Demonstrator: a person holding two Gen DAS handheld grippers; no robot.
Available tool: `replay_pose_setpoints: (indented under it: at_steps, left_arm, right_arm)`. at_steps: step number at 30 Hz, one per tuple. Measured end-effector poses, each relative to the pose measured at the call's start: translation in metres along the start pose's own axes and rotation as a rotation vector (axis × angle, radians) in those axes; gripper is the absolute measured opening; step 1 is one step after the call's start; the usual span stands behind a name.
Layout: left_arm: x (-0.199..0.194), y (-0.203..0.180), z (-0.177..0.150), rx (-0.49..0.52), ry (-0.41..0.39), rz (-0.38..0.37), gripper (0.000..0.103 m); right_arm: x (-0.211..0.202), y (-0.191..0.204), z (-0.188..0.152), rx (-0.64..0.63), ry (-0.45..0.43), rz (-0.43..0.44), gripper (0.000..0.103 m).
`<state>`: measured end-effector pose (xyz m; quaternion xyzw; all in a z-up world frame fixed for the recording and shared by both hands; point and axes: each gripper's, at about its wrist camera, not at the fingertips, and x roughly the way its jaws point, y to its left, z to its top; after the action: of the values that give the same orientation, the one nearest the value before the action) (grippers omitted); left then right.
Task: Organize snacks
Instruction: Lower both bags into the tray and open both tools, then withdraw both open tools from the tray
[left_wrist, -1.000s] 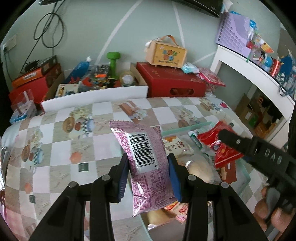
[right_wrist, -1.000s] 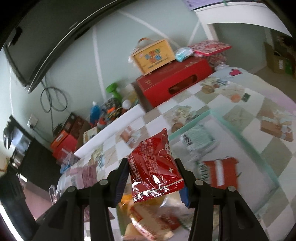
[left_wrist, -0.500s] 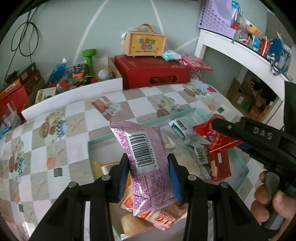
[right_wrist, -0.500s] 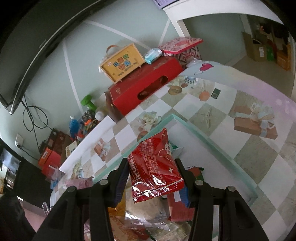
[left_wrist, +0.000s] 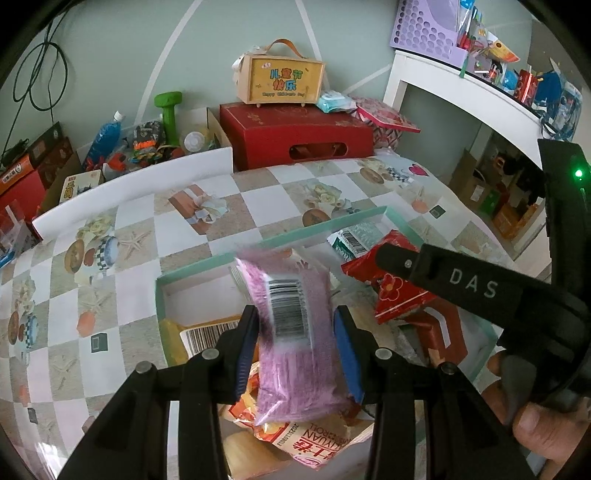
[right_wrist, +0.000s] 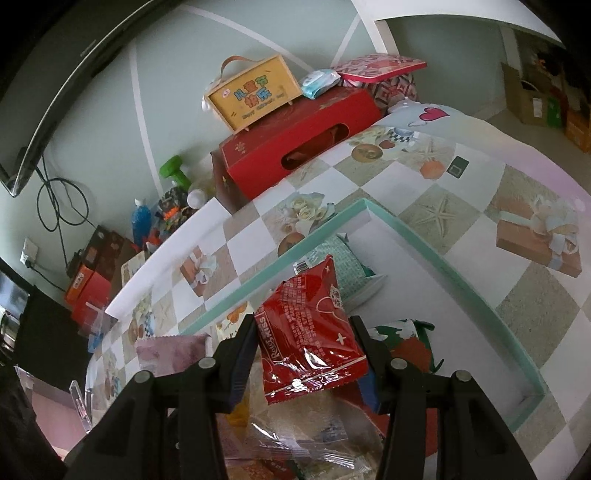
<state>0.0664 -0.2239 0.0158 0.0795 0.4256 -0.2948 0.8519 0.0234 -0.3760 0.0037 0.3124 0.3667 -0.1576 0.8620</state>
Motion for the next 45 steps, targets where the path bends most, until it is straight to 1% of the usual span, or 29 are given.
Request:
replay_pose_setpoints:
  at_steps: [2, 3, 4, 8, 9, 12, 15, 17, 18, 19, 21, 23, 24, 25, 28, 31, 36, 37, 39, 43, 45]
  left_arm:
    - [-0.004, 0.001, 0.001, -0.003, -0.006, -0.001, 0.047]
    - [-0.006, 0.001, 0.002, -0.006, -0.010, -0.001, 0.052]
    - [-0.008, 0.002, 0.002, -0.009, -0.015, -0.001, 0.055]
    - [-0.014, 0.010, 0.005, -0.036, -0.019, 0.016, 0.055]
    - [-0.016, 0.014, 0.005, -0.050, -0.020, 0.020, 0.056]
    - [-0.021, 0.029, 0.005, -0.108, -0.023, 0.041, 0.066]
    - [-0.023, 0.044, 0.004, -0.157, -0.018, 0.073, 0.069]
    - [-0.023, 0.056, 0.001, -0.200, -0.008, 0.102, 0.075]
    - [-0.023, 0.062, 0.000, -0.218, -0.006, 0.112, 0.081]
    - [-0.022, 0.069, -0.002, -0.246, -0.002, 0.126, 0.086]
    - [-0.022, 0.079, -0.006, -0.280, 0.003, 0.143, 0.089]
    - [-0.022, 0.089, -0.008, -0.313, 0.005, 0.171, 0.095]
    - [-0.022, 0.094, -0.010, -0.326, 0.003, 0.190, 0.099]
    - [-0.022, 0.098, -0.011, -0.334, -0.001, 0.207, 0.100]
    - [-0.025, 0.107, -0.015, -0.347, -0.008, 0.246, 0.102]
    - [-0.026, 0.117, -0.018, -0.368, -0.003, 0.280, 0.102]
    - [-0.032, 0.125, -0.022, -0.387, 0.007, 0.280, 0.102]
    - [-0.035, 0.126, -0.023, -0.380, 0.009, 0.291, 0.102]
    - [-0.039, 0.125, -0.024, -0.364, 0.010, 0.330, 0.102]
    - [-0.052, 0.127, -0.031, -0.352, 0.015, 0.439, 0.102]
    - [-0.058, 0.128, -0.034, -0.344, 0.018, 0.474, 0.102]
  right_arm:
    - [0.000, 0.000, 0.000, -0.003, 0.001, -0.004, 0.053]
    - [0.000, 0.001, 0.000, -0.005, 0.002, -0.008, 0.053]
    - [-0.001, 0.002, 0.000, -0.009, 0.003, -0.014, 0.053]
    - [-0.001, 0.005, 0.000, -0.026, 0.009, -0.030, 0.054]
    - [-0.001, 0.006, 0.000, -0.031, 0.012, -0.034, 0.055]
    - [-0.001, 0.007, -0.002, -0.042, 0.019, -0.049, 0.067]
    - [0.000, 0.011, -0.003, -0.062, 0.027, -0.056, 0.071]
    - [0.001, 0.013, -0.004, -0.080, 0.029, -0.065, 0.073]
    - [0.001, 0.015, -0.005, -0.092, 0.032, -0.069, 0.076]
    - [0.001, 0.016, -0.006, -0.098, 0.033, -0.070, 0.081]
    - [0.002, 0.019, -0.008, -0.110, 0.036, -0.069, 0.087]
    - [0.002, 0.023, -0.010, -0.125, 0.036, -0.075, 0.088]
    - [0.002, 0.025, -0.011, -0.136, 0.035, -0.079, 0.090]
    - [0.002, 0.027, -0.012, -0.143, 0.035, -0.081, 0.095]
    - [0.001, 0.033, -0.014, -0.166, 0.033, -0.079, 0.102]
    - [-0.001, 0.040, -0.017, -0.197, 0.022, -0.076, 0.103]
    - [-0.004, 0.053, -0.026, -0.258, 0.006, -0.083, 0.103]
    - [-0.005, 0.055, -0.028, -0.266, 0.004, -0.084, 0.103]
    - [-0.008, 0.060, -0.032, -0.282, 0.002, -0.080, 0.103]
    - [-0.015, 0.069, -0.040, -0.311, -0.005, -0.076, 0.103]
    - [-0.019, 0.073, -0.045, -0.327, -0.010, -0.076, 0.103]
